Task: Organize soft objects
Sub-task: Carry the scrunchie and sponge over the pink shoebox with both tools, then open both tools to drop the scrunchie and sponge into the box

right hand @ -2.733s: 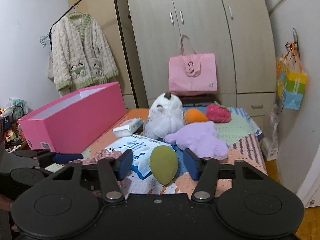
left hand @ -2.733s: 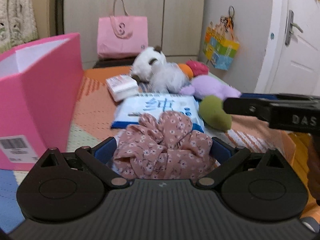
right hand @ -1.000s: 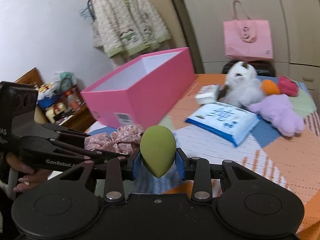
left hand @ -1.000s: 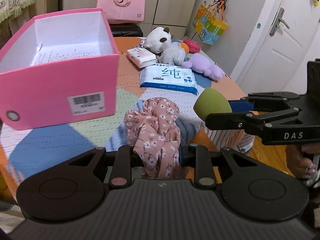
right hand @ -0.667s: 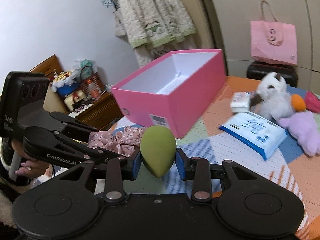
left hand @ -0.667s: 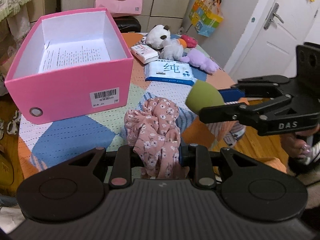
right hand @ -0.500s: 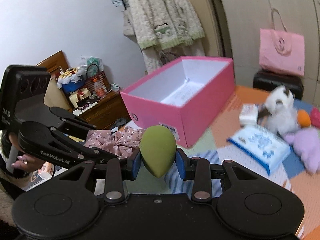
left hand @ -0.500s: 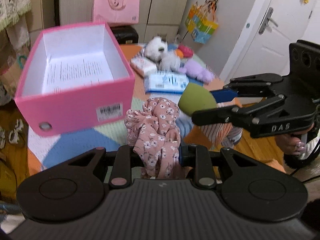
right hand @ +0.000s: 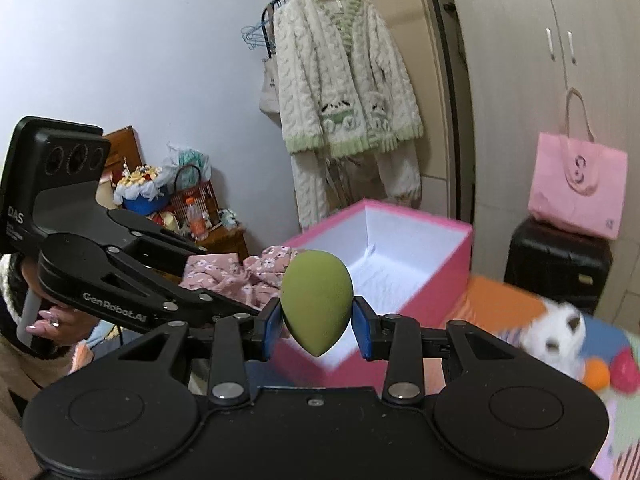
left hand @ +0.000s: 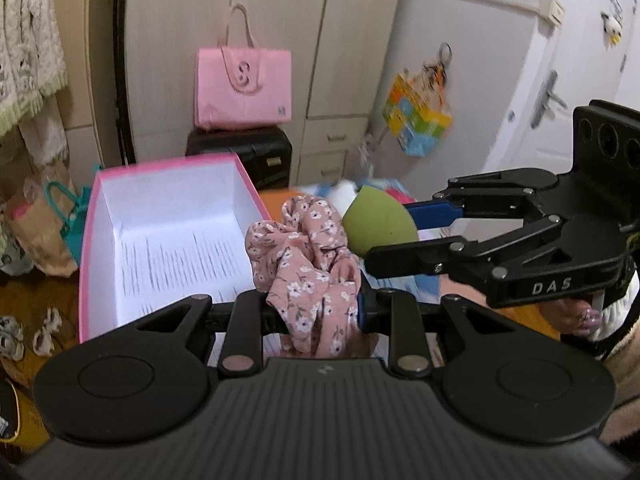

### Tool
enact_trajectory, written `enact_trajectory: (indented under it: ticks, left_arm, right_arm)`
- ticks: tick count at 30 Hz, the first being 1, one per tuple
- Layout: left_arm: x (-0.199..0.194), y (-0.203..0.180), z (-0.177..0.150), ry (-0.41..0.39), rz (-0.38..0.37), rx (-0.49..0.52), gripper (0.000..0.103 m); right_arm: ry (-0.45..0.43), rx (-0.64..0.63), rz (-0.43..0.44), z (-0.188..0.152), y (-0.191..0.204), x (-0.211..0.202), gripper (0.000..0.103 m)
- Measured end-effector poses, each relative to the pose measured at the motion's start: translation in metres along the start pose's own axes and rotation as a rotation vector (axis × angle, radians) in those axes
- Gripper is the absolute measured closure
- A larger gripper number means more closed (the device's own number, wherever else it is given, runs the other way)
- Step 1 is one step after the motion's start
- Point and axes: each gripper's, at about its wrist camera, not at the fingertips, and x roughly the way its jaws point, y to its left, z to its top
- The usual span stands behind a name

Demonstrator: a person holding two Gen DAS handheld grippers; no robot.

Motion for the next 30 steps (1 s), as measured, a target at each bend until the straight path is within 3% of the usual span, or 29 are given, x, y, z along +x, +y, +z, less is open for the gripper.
enact_trajectory:
  ticks: [7, 12, 21, 30]
  left_arm:
    - [0.025, 0.041, 0.046, -0.037, 0.059, -0.013, 0.078]
    - [0.062, 0.082, 0.067, 0.015, 0.063, -0.074, 0.078]
    - [0.152, 0.138, 0.058, 0.198, 0.113, -0.215, 0.078]
    - [0.201, 0.177, 0.043, 0.329, 0.158, -0.341, 0.078]
  right_arm:
    - [0.011, -0.11, -0.02, 0.055, -0.026, 0.046, 0.06]
    - [0.062, -0.155, -0.04, 0.077, -0.05, 0.085, 0.06]
    - [0.338, -0.287, -0.086, 0.071, -0.076, 0.173, 0.061]
    - [0.582, -0.432, -0.118, 0.064, -0.076, 0.249, 0.061]
